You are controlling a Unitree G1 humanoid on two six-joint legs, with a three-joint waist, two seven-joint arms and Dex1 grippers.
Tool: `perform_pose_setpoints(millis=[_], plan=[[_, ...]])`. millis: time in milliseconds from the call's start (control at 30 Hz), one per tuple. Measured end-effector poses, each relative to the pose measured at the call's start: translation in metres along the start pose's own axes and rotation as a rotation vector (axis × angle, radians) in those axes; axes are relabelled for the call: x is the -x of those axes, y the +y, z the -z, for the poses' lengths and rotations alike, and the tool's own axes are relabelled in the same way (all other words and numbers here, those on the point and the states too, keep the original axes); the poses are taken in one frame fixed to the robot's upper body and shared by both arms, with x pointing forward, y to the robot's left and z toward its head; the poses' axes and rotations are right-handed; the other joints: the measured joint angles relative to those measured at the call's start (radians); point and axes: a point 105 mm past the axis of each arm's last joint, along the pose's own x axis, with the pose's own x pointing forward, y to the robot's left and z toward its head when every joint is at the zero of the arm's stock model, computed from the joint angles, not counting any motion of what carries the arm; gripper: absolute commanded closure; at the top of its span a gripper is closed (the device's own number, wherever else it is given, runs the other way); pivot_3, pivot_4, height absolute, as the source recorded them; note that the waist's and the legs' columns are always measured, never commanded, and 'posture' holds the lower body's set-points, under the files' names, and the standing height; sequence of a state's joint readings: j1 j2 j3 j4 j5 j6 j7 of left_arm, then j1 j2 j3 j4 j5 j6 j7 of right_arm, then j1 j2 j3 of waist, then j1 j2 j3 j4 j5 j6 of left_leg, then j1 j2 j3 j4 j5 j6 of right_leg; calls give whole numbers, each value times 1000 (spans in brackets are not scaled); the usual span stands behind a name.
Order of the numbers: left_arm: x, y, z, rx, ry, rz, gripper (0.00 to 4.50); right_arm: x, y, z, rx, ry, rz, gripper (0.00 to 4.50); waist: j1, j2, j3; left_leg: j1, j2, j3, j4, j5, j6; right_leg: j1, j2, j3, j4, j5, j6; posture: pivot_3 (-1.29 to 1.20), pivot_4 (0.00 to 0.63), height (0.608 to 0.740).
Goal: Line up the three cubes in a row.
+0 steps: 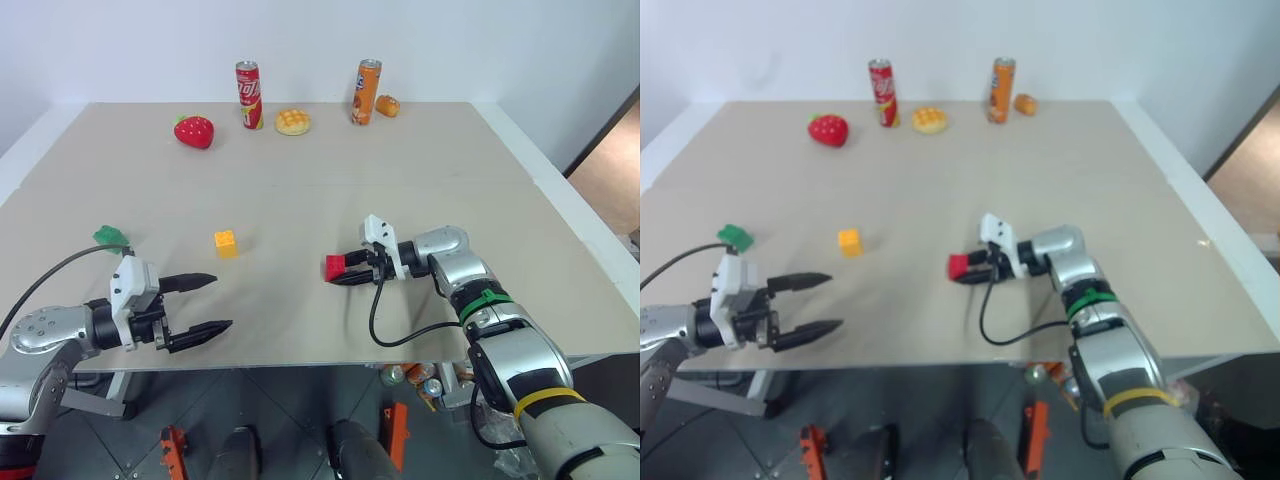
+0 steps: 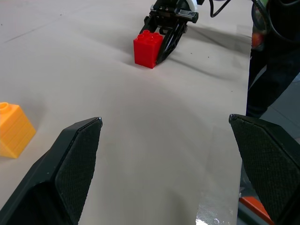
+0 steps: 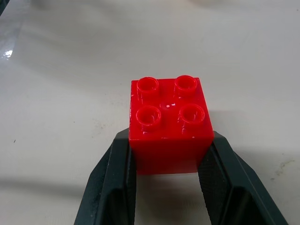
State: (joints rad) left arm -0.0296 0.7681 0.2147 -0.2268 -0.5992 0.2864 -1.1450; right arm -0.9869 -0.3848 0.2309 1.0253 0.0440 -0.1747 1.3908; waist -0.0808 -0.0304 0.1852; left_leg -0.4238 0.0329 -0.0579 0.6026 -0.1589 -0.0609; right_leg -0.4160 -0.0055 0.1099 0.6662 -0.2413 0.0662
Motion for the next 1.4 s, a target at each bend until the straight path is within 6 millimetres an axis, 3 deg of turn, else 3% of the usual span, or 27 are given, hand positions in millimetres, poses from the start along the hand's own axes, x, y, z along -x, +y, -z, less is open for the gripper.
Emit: perform_pose_setpoints(millis=[233, 300, 467, 700, 933, 1000, 1067, 1200, 1300, 1400], plan=[[0, 0, 0, 3, 0, -2, 0, 0, 0, 1, 22, 6, 0, 3252, 0, 0, 0, 0, 0, 0, 0, 0, 0, 0, 0, 0, 0, 0, 0, 0, 150, 740], [-1, 0, -1, 4, -5, -1, 0, 0, 0, 1, 22, 6, 0, 2213, 0, 0, 0, 0, 0, 0, 0, 0, 0, 0, 0, 0, 0, 0, 0, 0, 150, 740], [-1, 1, -3, 0, -10, -14, 0, -3, 2, 4, 12, 15, -7, 548, -2, 0, 0, 1, 0, 0, 0, 0, 0, 1, 0, 0, 0, 0, -2, 0, 150, 740], [-1, 6, 0, 72, -24, -78, 0, 4, 1, 6, 32, 41, -5, 548, -4, 0, 0, 2, 0, 0, 1, 5, 3, 1, 0, 0, 0, 3, -4, 0, 150, 740], [5, 28, 26, 173, 68, -295, 0, 52, -14, 5, 77, 86, 103, 548, -3, 0, 0, 1, -1, 0, 0, 5, 3, 1, 0, 0, 0, 2, -4, 0, 150, 740], [3, 37, 29, 218, 53, -374, 0, 63, -19, -4, 87, 56, 144, 548, -2, 0, 0, 1, -1, 0, 0, 5, 3, 1, 0, 0, 0, 2, -4, 0, 150, 740], [7, 55, 28, 280, -3, -523, 0, 71, -25, -25, 106, -34, 190, 548, -4, 0, 0, 1, 0, 0, 0, 5, 3, 1, 0, 0, 0, 4, -1, 0, 150, 740], [37, 79, 21, 347, -134, -801, 0, 79, -26, -57, 147, -175, 266, 548, -7, 0, 0, 1, 0, -1, 0, 5, 3, 1, 0, -1, 0, 5, 1, 0, 150, 740], [63, 88, 41, 369, -82, -990, 0, 66, -17, -64, 104, -269, 290, 548, -7, 0, 0, 1, 0, -1, -1, 5, 3, 1, 0, 0, 0, 5, 1, 0, 150, 740], [72, 90, 58, 401, -40, -1077, 0, 53, -5, -74, 66, -338, 272, 548, 0, 0, 0, 0, -1, -1, 0, 5, 2, 1, 0, 0, 0, 5, 2, 0, 150, 740]])
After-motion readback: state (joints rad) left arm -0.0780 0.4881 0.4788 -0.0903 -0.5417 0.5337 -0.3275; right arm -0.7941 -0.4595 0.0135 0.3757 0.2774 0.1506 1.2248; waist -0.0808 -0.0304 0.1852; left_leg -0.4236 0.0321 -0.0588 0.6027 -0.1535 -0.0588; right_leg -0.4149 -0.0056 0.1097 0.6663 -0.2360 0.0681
